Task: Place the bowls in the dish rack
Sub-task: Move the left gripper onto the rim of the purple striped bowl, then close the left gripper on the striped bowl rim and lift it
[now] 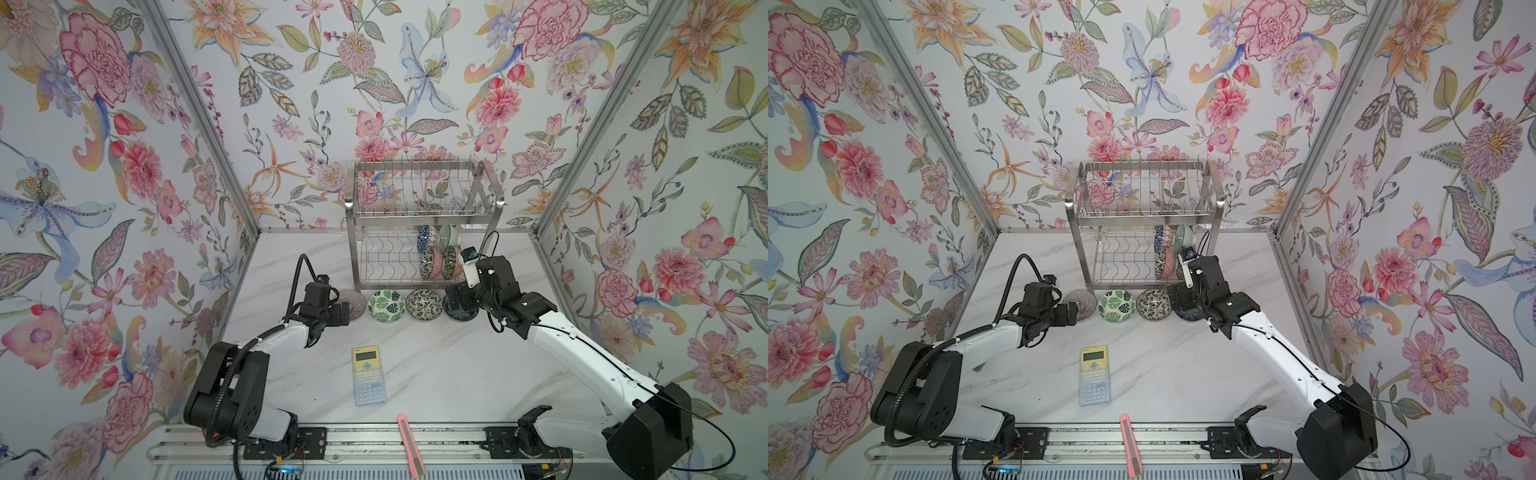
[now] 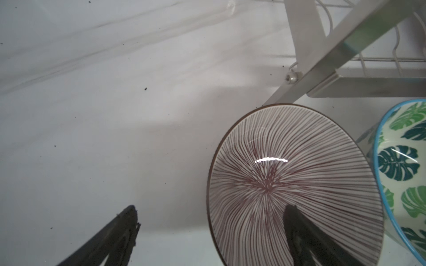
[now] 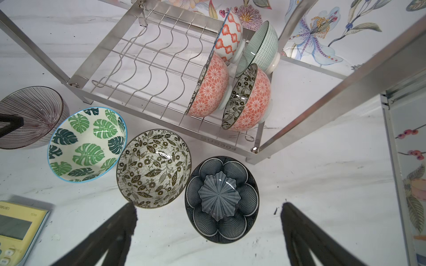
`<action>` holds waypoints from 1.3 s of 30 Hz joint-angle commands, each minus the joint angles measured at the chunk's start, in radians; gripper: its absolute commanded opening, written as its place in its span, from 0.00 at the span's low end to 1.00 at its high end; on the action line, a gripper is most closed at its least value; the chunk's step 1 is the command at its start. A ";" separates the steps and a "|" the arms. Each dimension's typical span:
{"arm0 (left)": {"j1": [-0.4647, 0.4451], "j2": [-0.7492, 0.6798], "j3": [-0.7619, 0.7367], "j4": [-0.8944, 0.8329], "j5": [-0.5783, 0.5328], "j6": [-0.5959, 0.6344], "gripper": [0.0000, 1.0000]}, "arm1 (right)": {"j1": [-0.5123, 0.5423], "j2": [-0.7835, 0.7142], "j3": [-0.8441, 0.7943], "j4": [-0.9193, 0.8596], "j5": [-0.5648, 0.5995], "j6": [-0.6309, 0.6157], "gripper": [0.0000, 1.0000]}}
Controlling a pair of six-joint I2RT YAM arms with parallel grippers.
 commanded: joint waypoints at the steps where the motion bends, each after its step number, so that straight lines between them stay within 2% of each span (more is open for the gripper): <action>1: 0.018 0.033 -0.007 0.060 0.037 -0.015 0.92 | -0.007 -0.014 -0.009 0.005 -0.014 0.014 0.99; 2: 0.017 0.042 -0.003 0.064 0.045 -0.012 0.85 | -0.008 -0.016 -0.010 0.006 -0.012 0.014 0.99; 12: 0.039 0.068 0.001 0.087 0.058 -0.008 0.42 | -0.010 -0.015 -0.012 0.005 -0.015 0.011 0.99; 18: 0.045 0.065 0.006 0.080 0.057 -0.004 0.20 | -0.011 -0.013 -0.012 0.005 -0.011 0.012 0.99; 21: 0.047 0.048 0.002 0.078 0.055 0.003 0.00 | -0.010 -0.020 -0.015 0.006 -0.010 0.012 0.99; 29: 0.049 -0.042 -0.022 0.065 0.031 0.019 0.00 | -0.010 -0.020 -0.017 0.004 -0.010 0.011 0.99; 35: 0.042 -0.204 -0.025 0.032 -0.010 0.039 0.00 | -0.009 -0.025 -0.009 0.002 -0.021 0.013 0.99; 39: -0.031 -0.318 -0.015 0.020 -0.072 0.058 0.00 | -0.004 -0.020 0.006 0.005 -0.050 0.042 0.99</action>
